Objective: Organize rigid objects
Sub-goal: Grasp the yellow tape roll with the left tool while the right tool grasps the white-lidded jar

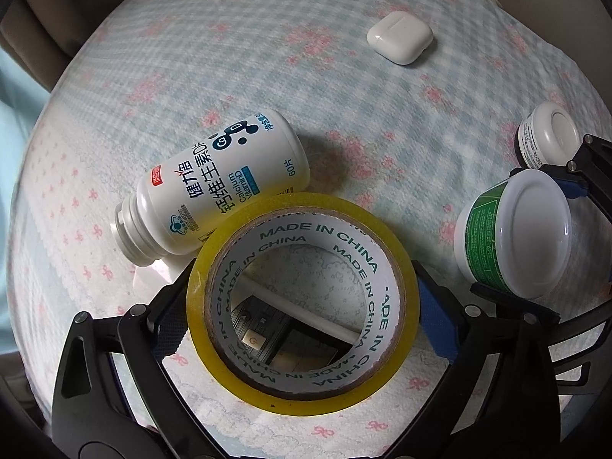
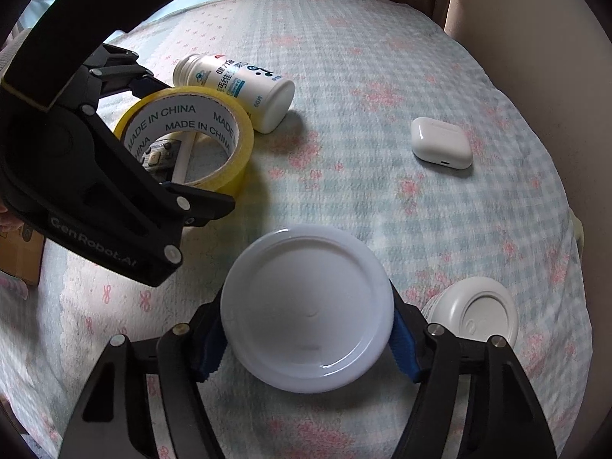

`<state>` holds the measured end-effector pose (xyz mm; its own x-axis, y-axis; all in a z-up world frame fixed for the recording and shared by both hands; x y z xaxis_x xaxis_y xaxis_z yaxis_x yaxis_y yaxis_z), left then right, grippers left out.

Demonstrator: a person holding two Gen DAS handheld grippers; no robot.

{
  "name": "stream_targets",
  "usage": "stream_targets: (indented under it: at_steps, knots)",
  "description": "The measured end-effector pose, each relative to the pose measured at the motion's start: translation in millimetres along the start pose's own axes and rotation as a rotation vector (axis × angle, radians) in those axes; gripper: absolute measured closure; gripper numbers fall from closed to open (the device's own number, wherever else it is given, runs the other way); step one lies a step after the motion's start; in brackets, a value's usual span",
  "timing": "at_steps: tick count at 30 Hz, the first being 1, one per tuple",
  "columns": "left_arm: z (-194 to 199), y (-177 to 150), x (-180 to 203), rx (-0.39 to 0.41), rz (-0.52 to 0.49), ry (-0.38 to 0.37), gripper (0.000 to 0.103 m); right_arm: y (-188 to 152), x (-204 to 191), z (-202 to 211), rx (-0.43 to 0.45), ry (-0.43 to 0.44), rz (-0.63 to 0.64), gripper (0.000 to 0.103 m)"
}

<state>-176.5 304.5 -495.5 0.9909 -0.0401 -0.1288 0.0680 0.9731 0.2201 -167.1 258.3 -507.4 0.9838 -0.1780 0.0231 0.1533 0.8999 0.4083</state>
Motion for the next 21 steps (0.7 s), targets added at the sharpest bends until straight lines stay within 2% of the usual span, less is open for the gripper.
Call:
stream_targets:
  at_steps: [13, 21]
  knots:
    - [10.4, 4.6, -1.7, 0.011, 0.020, 0.005, 0.005, -2.5, -1.6, 3.8, -0.027, 0.007, -0.008, 0.037]
    - [45.1, 8.1, -11.6, 0.048, 0.069, 0.008, 0.005, 0.4, -2.8, 25.9, -0.023, 0.003, -0.008, 0.037]
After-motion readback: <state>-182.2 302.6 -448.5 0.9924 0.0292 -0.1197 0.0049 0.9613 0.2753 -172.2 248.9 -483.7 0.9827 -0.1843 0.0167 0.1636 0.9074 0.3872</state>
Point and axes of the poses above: each gripper's, at about its wrist camera, not at the fingertips, and z roughly against the way its jaws point, x to its right, y to its top, the point moved 2 cm from there along -z, roughly the way its jaws point, and after that the axes turned 1 degree about x, right-handed, at the moved point
